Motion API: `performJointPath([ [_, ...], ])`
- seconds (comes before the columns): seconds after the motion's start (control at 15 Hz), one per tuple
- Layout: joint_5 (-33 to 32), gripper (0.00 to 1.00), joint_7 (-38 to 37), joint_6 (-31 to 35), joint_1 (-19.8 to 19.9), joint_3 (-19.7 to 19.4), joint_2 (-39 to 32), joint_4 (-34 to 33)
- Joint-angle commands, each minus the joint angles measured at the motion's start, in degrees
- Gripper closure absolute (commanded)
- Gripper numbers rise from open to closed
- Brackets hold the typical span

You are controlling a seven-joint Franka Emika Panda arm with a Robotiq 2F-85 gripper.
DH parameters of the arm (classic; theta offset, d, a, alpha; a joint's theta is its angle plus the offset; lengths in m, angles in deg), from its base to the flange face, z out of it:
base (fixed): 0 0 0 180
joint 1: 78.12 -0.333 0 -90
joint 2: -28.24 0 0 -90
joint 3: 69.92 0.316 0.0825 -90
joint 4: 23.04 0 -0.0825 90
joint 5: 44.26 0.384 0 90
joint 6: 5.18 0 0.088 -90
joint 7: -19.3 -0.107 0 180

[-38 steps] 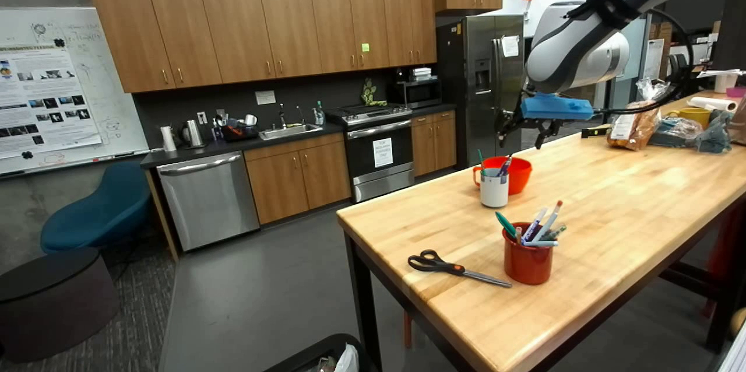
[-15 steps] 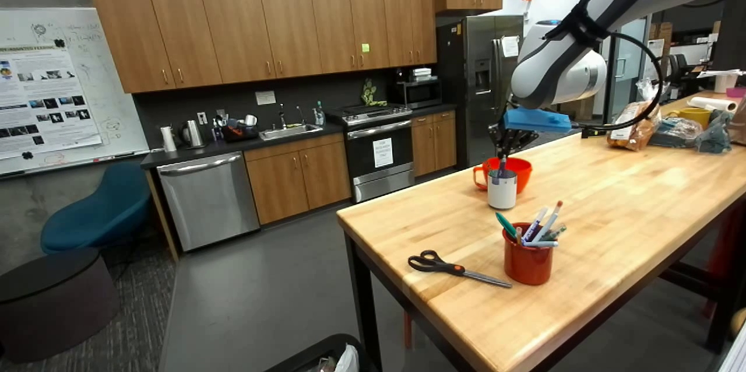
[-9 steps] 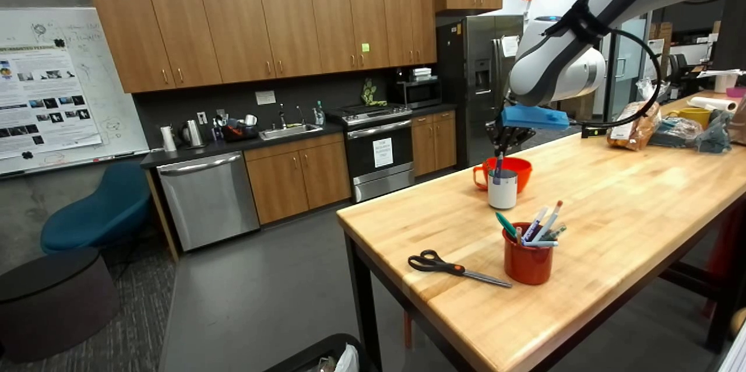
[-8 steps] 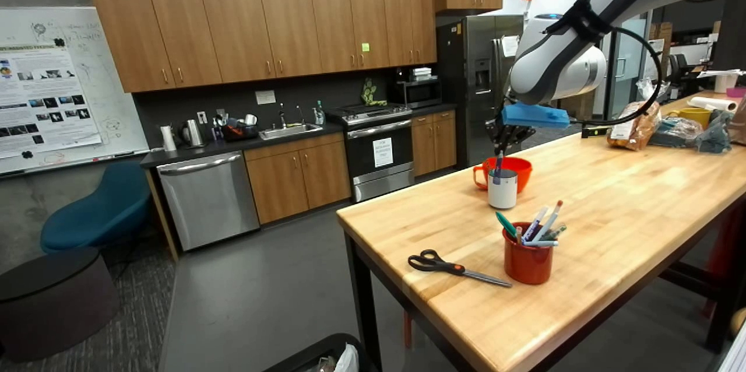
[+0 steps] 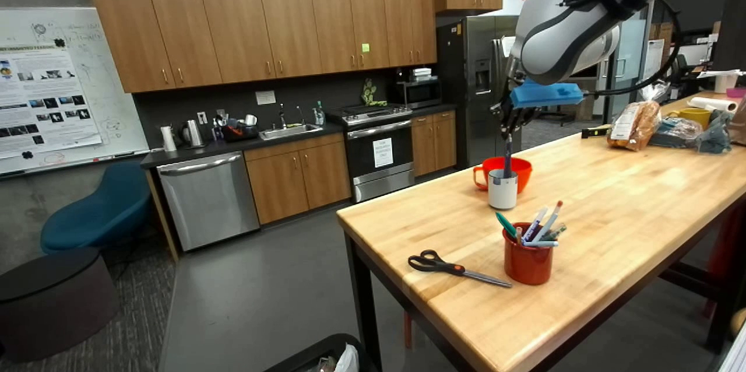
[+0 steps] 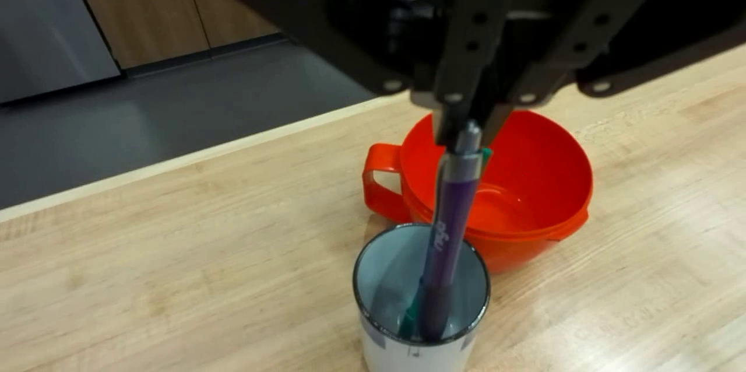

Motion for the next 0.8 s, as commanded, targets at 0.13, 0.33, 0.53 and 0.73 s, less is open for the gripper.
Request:
performJointPath([
  [0.13, -0.1, 0.98, 3.0, -6.0, -0.6, 1.7, 8.0, 1.2],
  [0.33, 0.9, 0.98, 5.9, -8.3, -1.6, 1.7, 11.1, 1.7],
  [0.53, 1.6, 0.98, 8.8, -10.1, -3.0, 1.7, 14.4, 3.1],
  [0.73, 3.0, 0.98, 11.8, -12.1, -5.2, 1.8, 18.1, 5.3],
])
